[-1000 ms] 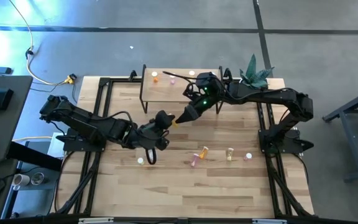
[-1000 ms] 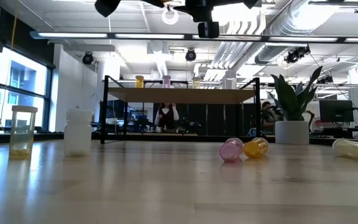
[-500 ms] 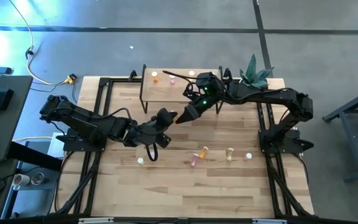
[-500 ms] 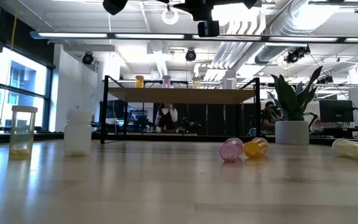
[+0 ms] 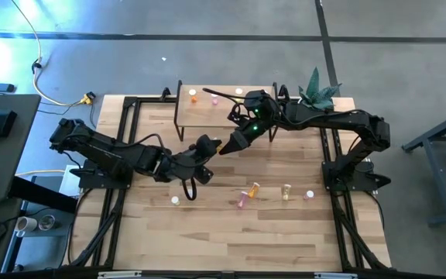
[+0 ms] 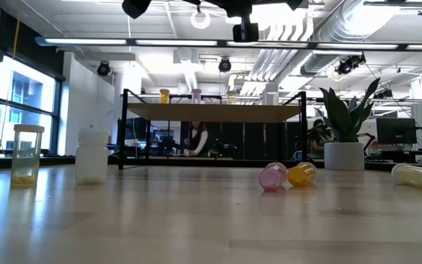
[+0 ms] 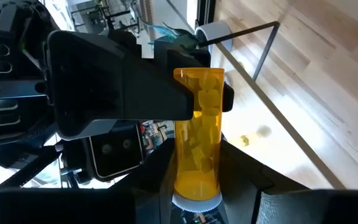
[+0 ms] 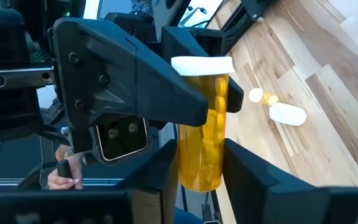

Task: Pick and place medicine bottles onto shelf by color
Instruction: Put the left orange pill bottle on the shelf aligned with the other orange pill bottle

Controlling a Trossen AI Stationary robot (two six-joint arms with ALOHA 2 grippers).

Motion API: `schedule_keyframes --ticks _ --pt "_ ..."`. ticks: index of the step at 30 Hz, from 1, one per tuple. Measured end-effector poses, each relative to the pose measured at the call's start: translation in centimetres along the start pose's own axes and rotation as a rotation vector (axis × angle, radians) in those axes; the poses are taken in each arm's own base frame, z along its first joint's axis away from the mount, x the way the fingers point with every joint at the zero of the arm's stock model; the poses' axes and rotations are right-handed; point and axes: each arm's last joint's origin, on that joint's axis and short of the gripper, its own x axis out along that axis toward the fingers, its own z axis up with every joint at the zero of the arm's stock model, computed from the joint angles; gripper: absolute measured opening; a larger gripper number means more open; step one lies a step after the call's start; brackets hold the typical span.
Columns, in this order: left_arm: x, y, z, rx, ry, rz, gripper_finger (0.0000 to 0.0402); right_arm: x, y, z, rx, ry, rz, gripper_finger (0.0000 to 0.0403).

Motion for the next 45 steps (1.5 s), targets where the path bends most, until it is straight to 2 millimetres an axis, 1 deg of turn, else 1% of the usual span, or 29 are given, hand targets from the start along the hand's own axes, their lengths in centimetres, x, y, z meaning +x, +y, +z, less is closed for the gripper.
schedule_keyframes --ticks 9,14,20,23,29,36,39,45 --pt "0.0 0.0 0.0 -0.003 -0.005 -0.001 0.0093 0.0 0.0 0.0 0.013 0.001 -0.002 0.0093" --pt "0.0 0.0 0.0 -0.050 -0.011 -0.003 0.0115 0.0 0.0 0.0 0.018 0.002 -0.003 0.0092" --pt "0.0 0.0 -0.2 -0.215 0.064 0.015 0.0159 -0.2 -0.2 0.1 0.002 -0.005 -0.007 0.0092" --pt "0.1 0.0 -0.4 -0.285 0.108 0.029 0.0173 -0.5 -0.5 0.4 -0.003 -0.014 -0.018 0.0092" --pt "0.0 0.0 -0.6 -0.438 0.168 0.058 0.0179 -1.6 -1.4 1.3 -0.021 -0.055 -0.050 0.0092" --pt "0.3 0.1 -0.9 -0.596 0.222 0.094 0.0179 -3.4 -2.8 2.8 -0.031 -0.127 -0.092 0.0092" --pt "0.6 0.1 -1.3 -0.728 0.249 0.119 0.0179 -4.2 -3.3 3.4 -0.054 -0.161 -0.117 0.0092" --pt "1.8 0.2 -2.5 -1.087 0.287 0.180 0.0179 -5.5 -4.2 4.2 -0.145 -0.218 -0.177 0.0092"
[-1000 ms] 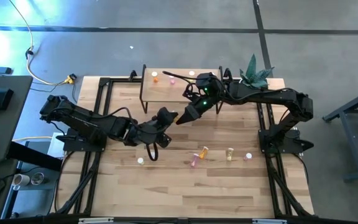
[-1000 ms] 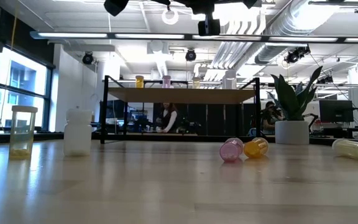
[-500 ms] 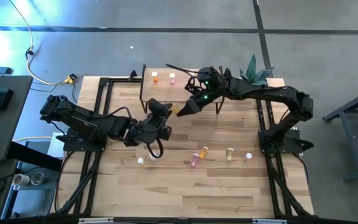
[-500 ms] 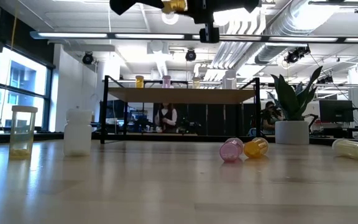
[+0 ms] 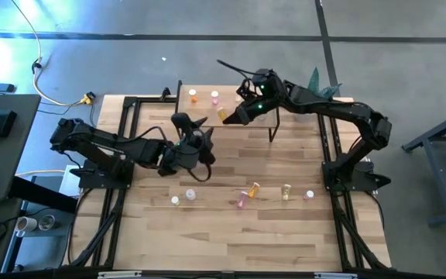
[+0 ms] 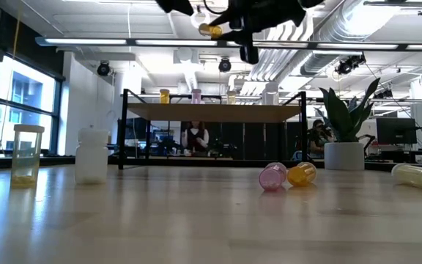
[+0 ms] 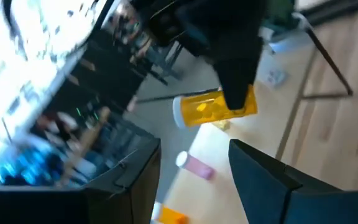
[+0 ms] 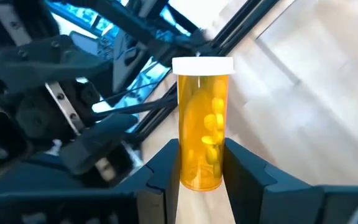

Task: Pick and place medicine bottles onto shelf by color
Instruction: Put the left orange pill bottle on the shelf aligned with the other orange pill bottle

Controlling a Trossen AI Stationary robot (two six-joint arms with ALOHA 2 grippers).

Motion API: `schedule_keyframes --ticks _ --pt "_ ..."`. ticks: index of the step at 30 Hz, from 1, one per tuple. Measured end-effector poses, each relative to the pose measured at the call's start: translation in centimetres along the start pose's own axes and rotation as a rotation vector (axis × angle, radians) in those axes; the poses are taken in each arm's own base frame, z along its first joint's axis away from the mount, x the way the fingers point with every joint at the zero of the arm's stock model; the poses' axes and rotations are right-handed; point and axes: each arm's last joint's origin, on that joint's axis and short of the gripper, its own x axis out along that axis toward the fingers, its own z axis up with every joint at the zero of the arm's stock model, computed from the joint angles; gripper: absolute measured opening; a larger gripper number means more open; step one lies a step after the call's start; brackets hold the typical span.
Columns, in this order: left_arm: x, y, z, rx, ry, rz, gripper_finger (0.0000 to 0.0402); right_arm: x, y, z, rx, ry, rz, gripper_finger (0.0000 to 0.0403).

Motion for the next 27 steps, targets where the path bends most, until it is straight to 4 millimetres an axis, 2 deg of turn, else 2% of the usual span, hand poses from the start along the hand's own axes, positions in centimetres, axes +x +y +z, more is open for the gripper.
schedule_keyframes --ticks 4,8,16,22,27 --pt "1.2 0.6 -0.3 -0.167 0.018 -0.007 0.0179 -0.5 -0.7 0.6 -0.102 -0.037 -0.036 0.0092" --pt "2.4 1.8 -0.5 -0.314 0.011 -0.089 0.0179 -1.0 -1.1 1.1 -0.204 -0.075 -0.063 0.0092" --pt "4.1 6.1 -1.3 -0.597 -0.021 -0.267 0.0179 -1.6 -1.5 2.0 -0.345 -0.135 -0.066 0.0092" --pt "5.2 9.2 -2.2 -0.719 -0.056 -0.402 0.0179 -2.2 -1.7 2.8 -0.436 -0.189 -0.068 0.0092" --pt "6.4 10.6 -2.9 -0.759 -0.093 -0.534 0.0179 -2.4 -1.5 3.3 -0.547 -0.231 -0.065 0.0092"
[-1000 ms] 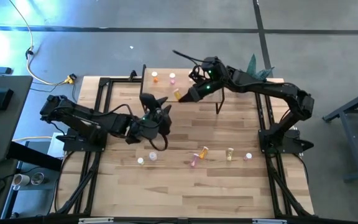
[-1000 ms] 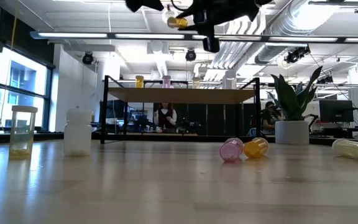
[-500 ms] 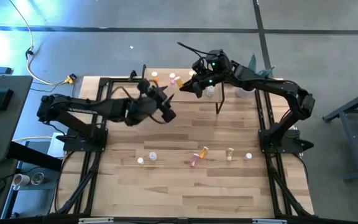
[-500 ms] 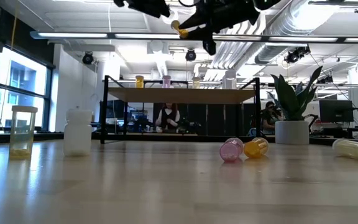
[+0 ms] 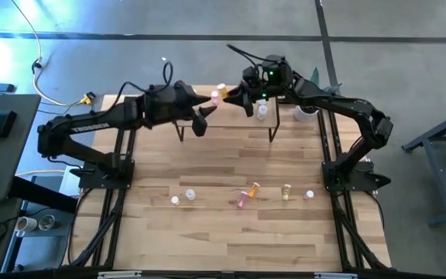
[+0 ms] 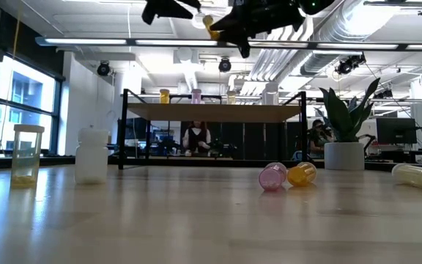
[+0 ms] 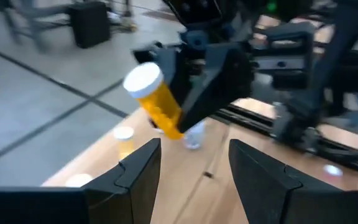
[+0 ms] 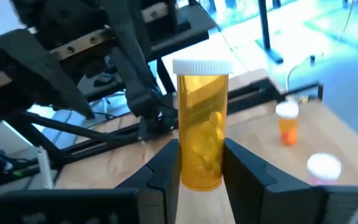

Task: Pick and place medicine bottles onto shelf by color
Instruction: Put the left orange pill bottle on the shelf aligned with the other orange pill bottle

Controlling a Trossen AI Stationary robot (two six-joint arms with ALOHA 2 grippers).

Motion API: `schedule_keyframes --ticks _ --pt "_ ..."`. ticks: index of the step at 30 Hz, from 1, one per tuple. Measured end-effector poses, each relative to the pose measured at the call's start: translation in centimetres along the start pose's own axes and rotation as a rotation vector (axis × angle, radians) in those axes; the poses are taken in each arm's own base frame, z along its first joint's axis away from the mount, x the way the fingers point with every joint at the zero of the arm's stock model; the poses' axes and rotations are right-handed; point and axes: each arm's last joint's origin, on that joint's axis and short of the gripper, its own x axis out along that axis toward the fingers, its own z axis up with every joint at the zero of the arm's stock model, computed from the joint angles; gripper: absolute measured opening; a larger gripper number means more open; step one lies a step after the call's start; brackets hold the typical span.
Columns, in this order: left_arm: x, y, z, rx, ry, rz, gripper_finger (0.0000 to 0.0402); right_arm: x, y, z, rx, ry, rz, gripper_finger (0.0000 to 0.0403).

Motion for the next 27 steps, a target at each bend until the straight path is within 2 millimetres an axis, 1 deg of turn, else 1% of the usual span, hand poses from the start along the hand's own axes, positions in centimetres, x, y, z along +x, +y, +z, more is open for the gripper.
schedule_keyframes --ticks 5,7,12,17,21,27 --pt "0.7 1.3 0.6 -0.011 -0.030 -0.097 0.0179 0.1 0.2 0.2 -0.178 -0.023 0.014 0.0092" --pt "1.0 1.9 0.6 -0.025 -0.038 -0.096 0.0179 0.1 0.3 0.2 -0.229 -0.023 0.016 0.0092" --pt "1.0 3.1 1.2 -0.073 -0.076 -0.063 0.0179 0.1 0.3 0.2 -0.307 -0.024 0.018 0.0092" --pt "1.0 3.7 1.4 -0.089 -0.099 -0.053 0.0179 0.1 0.4 0.5 -0.329 -0.048 0.018 0.0092" --pt "1.0 3.6 1.8 -0.125 -0.124 -0.115 0.0179 0.1 0.5 0.9 -0.342 -0.083 0.020 0.0092" --pt "1.1 3.5 2.6 -0.128 -0.211 -0.135 0.0179 0.6 1.6 1.1 -0.327 -0.115 0.052 0.0092"
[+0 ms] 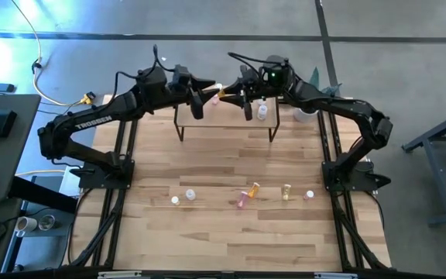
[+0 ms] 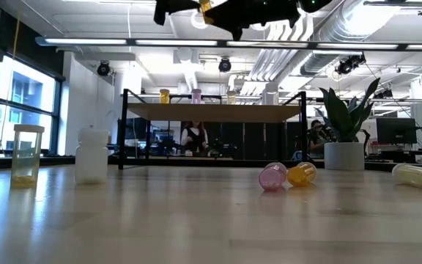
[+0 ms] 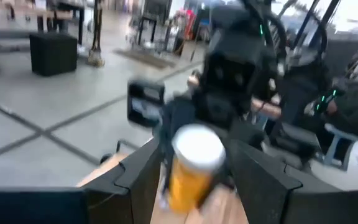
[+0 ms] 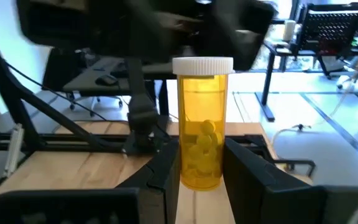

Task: Pick and place medicine bottles onto shelf by color
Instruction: Put the left orange pill bottle on the shelf aligned with the other orange pill bottle

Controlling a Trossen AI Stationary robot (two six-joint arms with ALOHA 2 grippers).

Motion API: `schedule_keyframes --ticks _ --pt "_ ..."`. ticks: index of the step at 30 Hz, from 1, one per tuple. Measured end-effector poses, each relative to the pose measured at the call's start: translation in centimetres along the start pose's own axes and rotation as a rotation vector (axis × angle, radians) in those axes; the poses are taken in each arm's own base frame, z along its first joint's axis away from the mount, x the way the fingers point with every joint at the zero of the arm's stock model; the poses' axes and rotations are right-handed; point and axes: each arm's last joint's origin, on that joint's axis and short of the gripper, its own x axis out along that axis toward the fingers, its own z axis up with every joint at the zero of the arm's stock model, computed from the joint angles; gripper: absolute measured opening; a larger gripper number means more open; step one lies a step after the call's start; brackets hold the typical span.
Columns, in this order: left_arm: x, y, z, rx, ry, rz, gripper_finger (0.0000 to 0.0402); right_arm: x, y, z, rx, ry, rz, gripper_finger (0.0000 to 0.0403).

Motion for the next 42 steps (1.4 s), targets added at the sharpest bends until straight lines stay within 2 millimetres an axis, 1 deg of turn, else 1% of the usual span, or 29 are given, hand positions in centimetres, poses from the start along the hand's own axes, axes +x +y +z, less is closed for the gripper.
schedule_keyframes --ticks 7,14,18,26,31,38,42 --pt "0.90 0.02 0.02 0.001 -0.044 -0.016 0.0179 0.58 0.82 0.37 0.017 -0.024 -0.029 0.0092" --pt "1.11 -0.03 -0.43 0.044 -0.009 -0.056 0.0179 0.45 0.63 0.66 0.060 -0.049 -0.059 0.0092" --pt "1.07 0.03 -0.51 0.115 -0.002 -0.045 0.0179 0.48 0.63 0.63 0.085 -0.048 -0.060 0.0092" --pt "1.03 -0.01 -0.24 0.135 -0.029 -0.040 0.0178 0.58 0.82 0.53 0.103 -0.038 -0.051 0.0092" --pt "1.04 0.02 -0.31 0.134 -0.022 -0.035 0.0159 0.59 0.81 0.52 0.103 -0.037 -0.051 0.0092" --pt "1.03 0.03 -0.32 0.134 -0.022 -0.035 0.0114 0.60 0.82 0.50 0.105 -0.035 -0.048 0.0092" --pt "1.03 0.03 -0.34 0.134 -0.021 -0.035 0.0103 0.60 0.82 0.49 0.105 -0.035 -0.048 0.0092"
